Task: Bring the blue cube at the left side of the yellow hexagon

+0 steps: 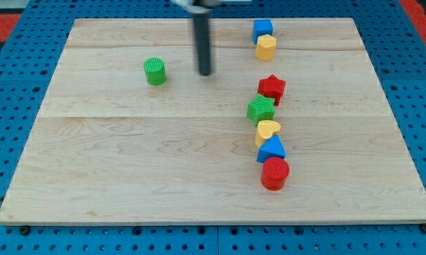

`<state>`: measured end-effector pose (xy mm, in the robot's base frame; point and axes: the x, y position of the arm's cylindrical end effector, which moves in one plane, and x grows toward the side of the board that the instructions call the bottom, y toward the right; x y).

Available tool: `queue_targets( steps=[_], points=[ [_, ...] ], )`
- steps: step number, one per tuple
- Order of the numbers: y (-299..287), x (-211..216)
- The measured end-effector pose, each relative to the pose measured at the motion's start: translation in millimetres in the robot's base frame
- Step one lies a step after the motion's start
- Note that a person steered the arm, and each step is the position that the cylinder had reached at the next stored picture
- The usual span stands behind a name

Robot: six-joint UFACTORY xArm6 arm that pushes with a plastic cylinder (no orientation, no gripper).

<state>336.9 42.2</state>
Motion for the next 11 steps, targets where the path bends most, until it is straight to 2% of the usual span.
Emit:
queue_targets(
  steps=[1, 2, 3, 5, 6, 7, 8, 9, 10, 11],
  points=[
    [109, -15],
    [165, -88],
    [91, -130],
    [-65, -95],
    [-69, -59],
    [-68, -93],
    [-12, -90],
    [24, -65],
    [-6, -21],
    [-7, -50]
  ],
)
